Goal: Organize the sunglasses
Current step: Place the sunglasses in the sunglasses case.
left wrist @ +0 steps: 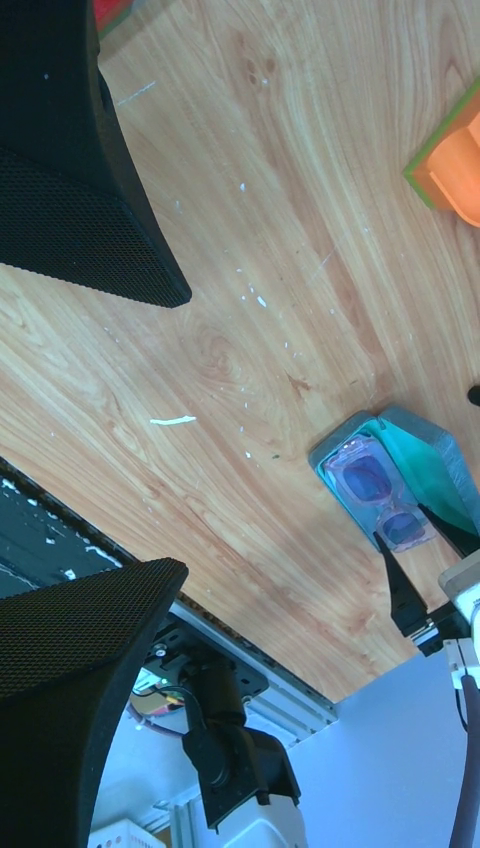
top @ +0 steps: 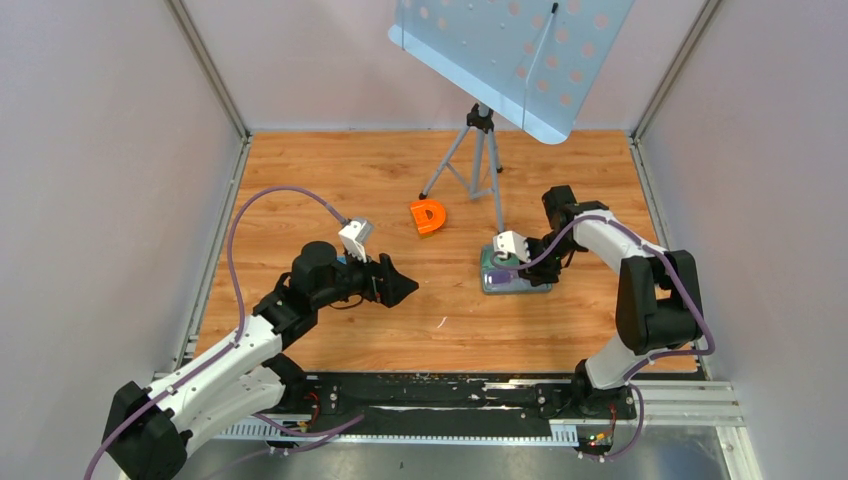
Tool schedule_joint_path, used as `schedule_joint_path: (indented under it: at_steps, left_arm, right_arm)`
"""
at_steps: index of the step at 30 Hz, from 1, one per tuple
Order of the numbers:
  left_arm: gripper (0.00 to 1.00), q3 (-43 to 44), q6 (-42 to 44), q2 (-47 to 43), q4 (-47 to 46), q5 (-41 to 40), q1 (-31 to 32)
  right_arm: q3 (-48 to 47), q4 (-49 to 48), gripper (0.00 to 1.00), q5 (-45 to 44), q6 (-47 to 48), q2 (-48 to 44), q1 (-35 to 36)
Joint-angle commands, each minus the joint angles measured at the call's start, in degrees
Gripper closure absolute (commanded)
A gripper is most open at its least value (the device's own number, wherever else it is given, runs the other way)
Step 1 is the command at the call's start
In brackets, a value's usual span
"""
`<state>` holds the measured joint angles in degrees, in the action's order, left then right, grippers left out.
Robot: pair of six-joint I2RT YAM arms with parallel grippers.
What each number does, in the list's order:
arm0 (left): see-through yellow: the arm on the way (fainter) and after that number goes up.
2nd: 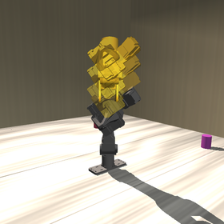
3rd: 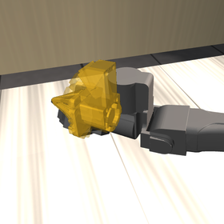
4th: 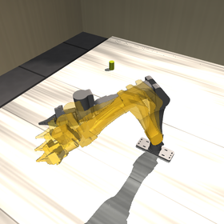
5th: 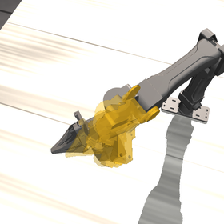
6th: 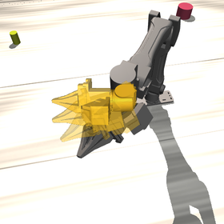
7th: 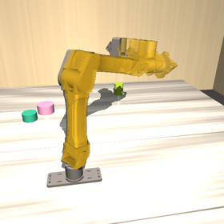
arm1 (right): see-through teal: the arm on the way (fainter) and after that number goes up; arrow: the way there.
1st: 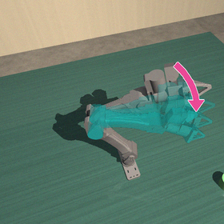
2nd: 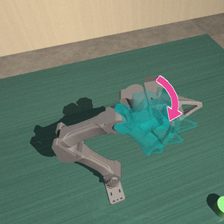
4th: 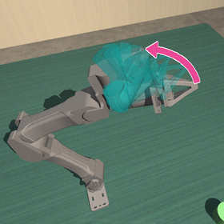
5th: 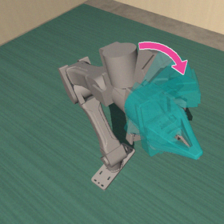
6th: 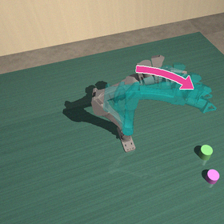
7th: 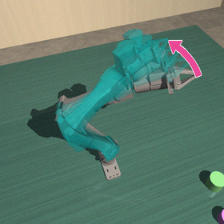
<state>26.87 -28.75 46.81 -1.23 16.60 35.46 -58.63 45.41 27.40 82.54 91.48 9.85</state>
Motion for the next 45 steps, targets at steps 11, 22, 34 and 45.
schedule_joint_path:
  at_steps: [11, 22, 34, 45]
  left_arm:
    - [0.0, -0.15, -0.21, -0.18, -1.2, 0.74, -0.17]
    - [0.0, 0.15, -0.74, 0.61, -0.53, -2.57, -0.07]
    - [0.0, 2.03, 0.22, 2.91, 6.26, -12.7, 2.66]
    - [0.0, 2.34, 0.57, 3.02, 5.61, -13.28, 3.65]
  right_arm:
    - [3.49, -0.92, 0.65, 0.73, 0.07, 0.4, -1.24]
    - [5.16, -0.82, 0.48, 1.34, -0.65, -2.96, -1.32]
    - [6.84, 0.49, 0.41, 1.35, -1.3, -5.57, -1.32]
    - [8.98, -4.34, 0.42, 0.05, -4.07, -11.06, -1.32]
